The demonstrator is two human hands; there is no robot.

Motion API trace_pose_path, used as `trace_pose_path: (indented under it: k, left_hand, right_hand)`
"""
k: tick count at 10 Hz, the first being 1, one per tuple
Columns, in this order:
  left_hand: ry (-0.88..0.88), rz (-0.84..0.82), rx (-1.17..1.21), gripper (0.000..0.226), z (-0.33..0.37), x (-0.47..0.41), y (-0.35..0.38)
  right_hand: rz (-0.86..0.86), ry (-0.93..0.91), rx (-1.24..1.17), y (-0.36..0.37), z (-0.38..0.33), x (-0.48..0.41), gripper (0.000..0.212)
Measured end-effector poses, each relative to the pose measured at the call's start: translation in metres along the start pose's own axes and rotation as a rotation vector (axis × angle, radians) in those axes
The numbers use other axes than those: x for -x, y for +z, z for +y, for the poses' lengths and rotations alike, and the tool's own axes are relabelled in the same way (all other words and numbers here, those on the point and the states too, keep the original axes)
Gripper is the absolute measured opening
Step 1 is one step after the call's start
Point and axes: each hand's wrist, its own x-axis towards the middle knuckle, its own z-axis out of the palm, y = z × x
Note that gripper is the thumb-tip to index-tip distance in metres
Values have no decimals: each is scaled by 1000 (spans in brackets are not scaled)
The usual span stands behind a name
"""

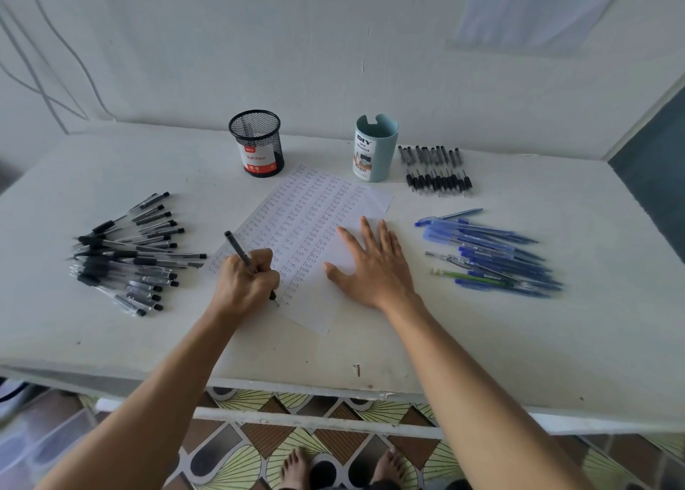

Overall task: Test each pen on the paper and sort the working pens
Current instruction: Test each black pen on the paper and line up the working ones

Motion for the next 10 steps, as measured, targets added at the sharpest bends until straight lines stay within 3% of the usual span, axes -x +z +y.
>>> trace_pose_path:
  k: [10]
  left_hand:
    - [-13, -32, 39, 23, -2, 1, 4]
  right_hand:
    - [-6, -3, -11, 0, 0, -1, 79]
